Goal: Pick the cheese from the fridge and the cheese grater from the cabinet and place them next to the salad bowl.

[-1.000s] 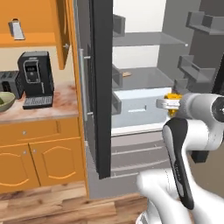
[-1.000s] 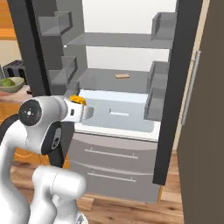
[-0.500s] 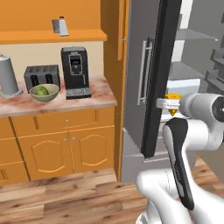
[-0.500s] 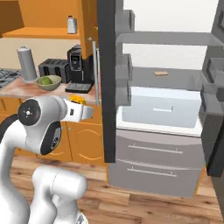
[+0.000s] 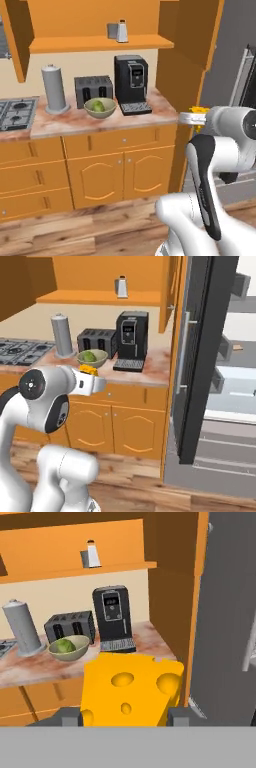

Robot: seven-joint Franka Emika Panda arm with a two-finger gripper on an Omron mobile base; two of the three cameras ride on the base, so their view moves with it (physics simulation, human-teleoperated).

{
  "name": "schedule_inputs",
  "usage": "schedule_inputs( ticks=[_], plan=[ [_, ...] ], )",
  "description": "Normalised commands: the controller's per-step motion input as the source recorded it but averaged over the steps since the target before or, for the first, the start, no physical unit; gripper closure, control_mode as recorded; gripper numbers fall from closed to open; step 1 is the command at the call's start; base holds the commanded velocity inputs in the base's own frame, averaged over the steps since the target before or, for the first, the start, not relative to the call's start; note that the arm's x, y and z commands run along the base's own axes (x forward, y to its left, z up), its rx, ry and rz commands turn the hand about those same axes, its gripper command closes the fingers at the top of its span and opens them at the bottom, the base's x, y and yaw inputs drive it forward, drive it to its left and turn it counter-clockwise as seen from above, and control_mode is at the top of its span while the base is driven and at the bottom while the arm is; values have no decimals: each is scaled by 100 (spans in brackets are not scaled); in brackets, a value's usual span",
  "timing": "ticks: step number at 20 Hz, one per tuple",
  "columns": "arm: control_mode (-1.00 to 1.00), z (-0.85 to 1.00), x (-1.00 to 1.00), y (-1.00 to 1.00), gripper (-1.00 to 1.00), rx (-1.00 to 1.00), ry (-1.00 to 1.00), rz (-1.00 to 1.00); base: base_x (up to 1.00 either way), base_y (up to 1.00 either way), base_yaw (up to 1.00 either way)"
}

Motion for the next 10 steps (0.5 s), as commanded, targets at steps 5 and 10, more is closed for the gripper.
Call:
schedule_inputs(
  ticks=[5, 10],
  plan=[
    [100, 0, 0, 0, 100, 0, 0, 0, 100, 34, -12],
    [100, 0, 0, 0, 100, 0, 0, 0, 100, 8, -8]
  ],
)
